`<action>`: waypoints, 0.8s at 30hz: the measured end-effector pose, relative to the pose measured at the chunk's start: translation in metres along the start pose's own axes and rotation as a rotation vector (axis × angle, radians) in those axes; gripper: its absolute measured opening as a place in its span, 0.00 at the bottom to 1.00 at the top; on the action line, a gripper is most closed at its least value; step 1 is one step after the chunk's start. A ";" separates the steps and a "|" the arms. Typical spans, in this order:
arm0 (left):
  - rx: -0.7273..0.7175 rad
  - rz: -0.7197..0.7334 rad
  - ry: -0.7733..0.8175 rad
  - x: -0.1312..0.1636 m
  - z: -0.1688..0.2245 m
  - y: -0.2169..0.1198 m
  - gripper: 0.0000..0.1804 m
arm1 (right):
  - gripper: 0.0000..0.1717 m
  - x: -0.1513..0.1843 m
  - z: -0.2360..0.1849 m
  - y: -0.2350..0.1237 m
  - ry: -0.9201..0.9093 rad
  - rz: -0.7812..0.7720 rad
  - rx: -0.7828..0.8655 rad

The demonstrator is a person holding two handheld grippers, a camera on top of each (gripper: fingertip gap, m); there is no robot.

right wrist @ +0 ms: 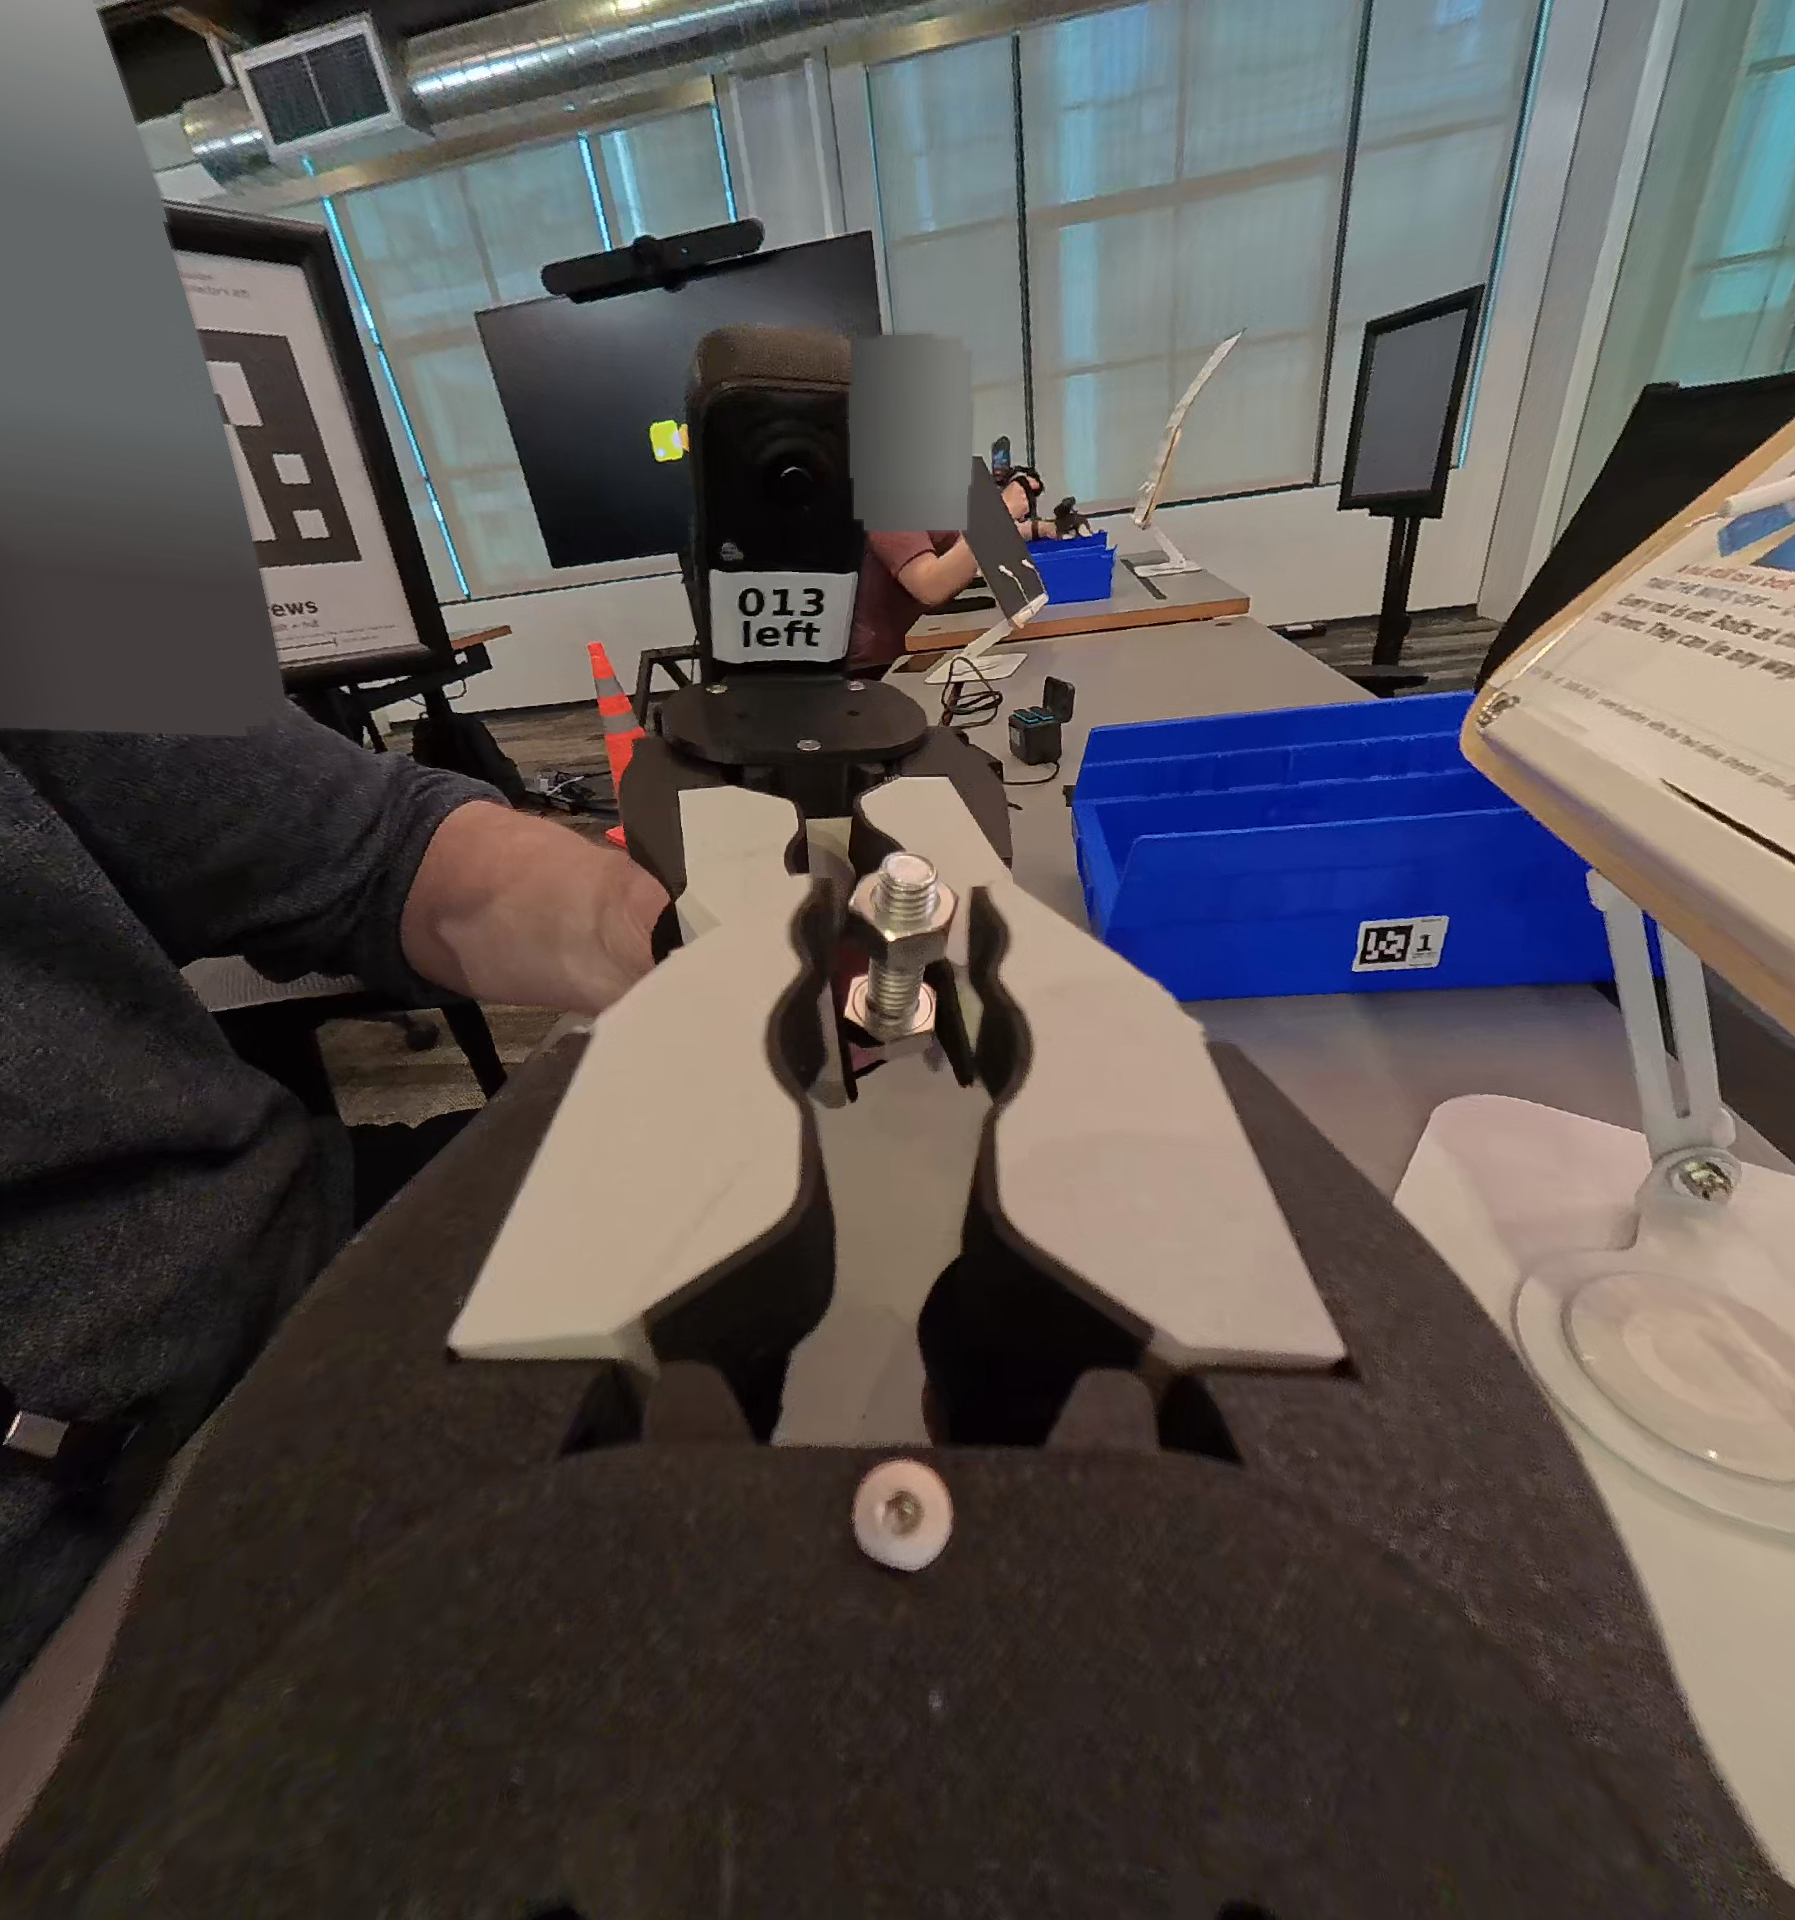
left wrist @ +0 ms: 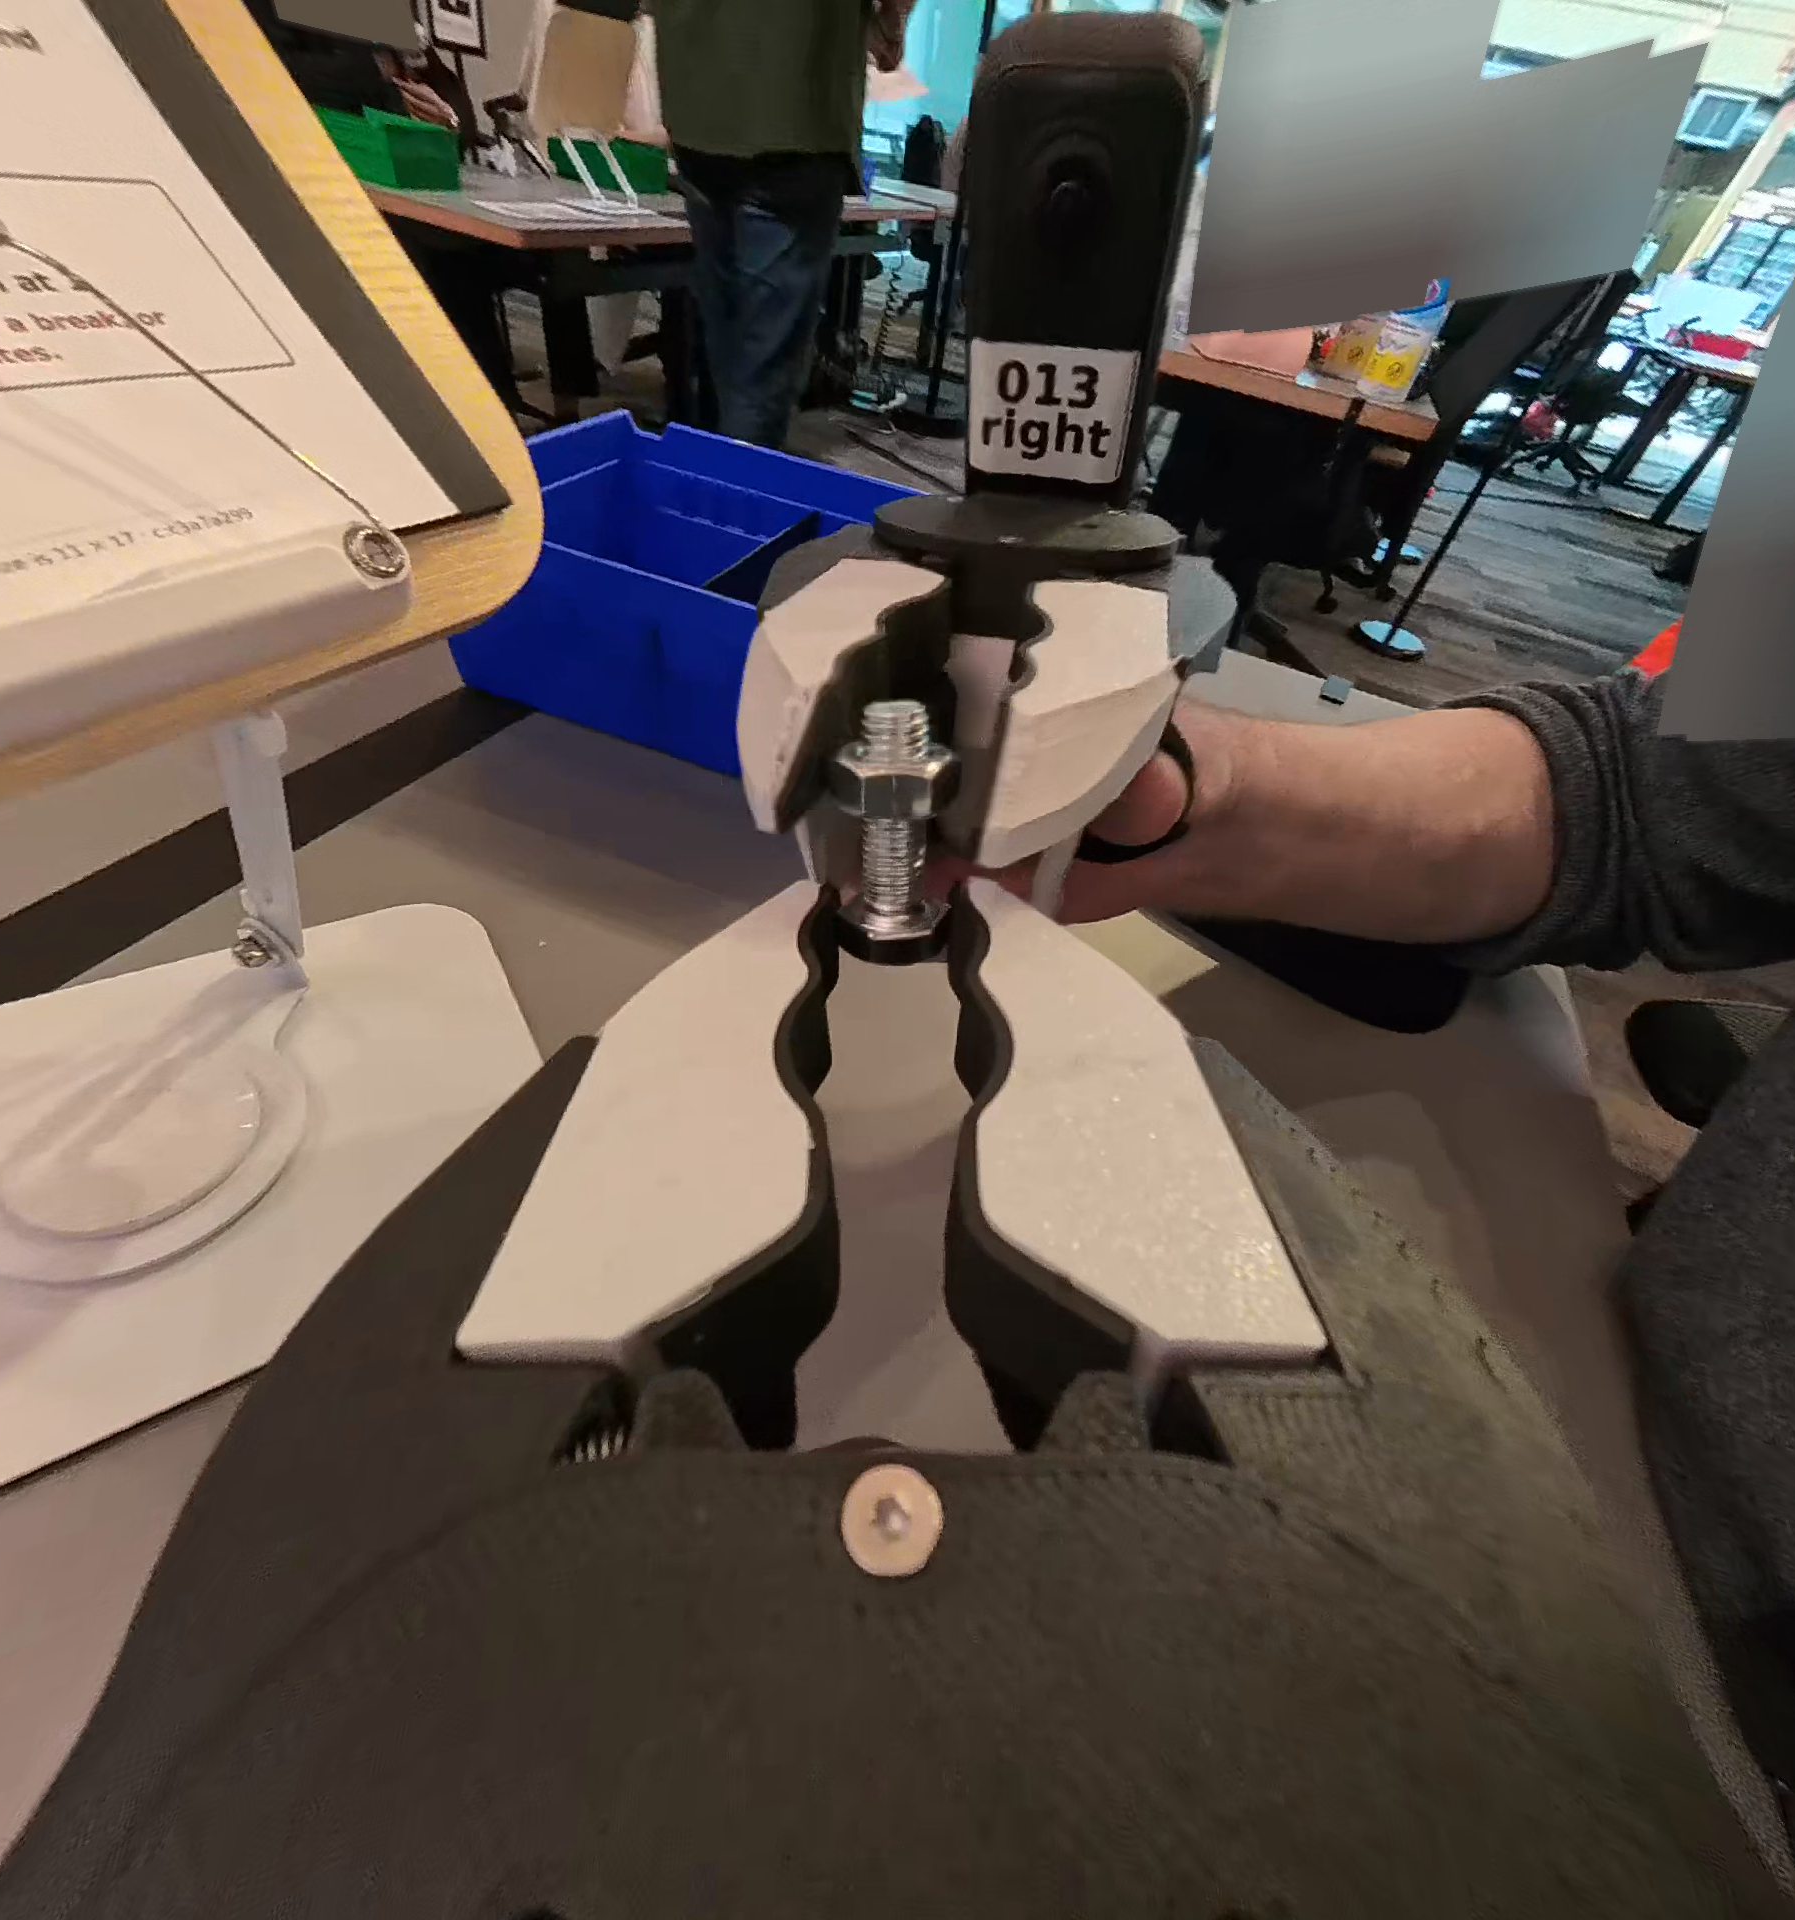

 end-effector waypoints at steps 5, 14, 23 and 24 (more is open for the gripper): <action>-0.014 0.015 0.011 0.004 0.002 0.002 0.11 | 0.21 -0.001 -0.001 0.002 -0.013 -0.006 0.023; 0.036 0.114 -0.008 -0.001 0.006 -0.005 0.11 | 0.22 -0.002 0.006 -0.009 0.022 0.038 -0.004; 0.070 0.141 -0.003 0.000 0.003 -0.009 0.11 | 0.23 -0.008 -0.002 -0.007 -0.015 0.068 -0.028; 0.075 0.142 0.001 0.001 0.004 -0.008 0.11 | 0.23 -0.008 -0.002 -0.005 -0.015 0.071 -0.022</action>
Point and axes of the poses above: each gripper's, where its closed fingertips meet, y out along the fingers, x out of its underside, z = x × y across the jaws, the point moved 5 cm from there along -y, back along the fingers, and after that the axes turned 5 degrees about -z, right-handed, at the moved point
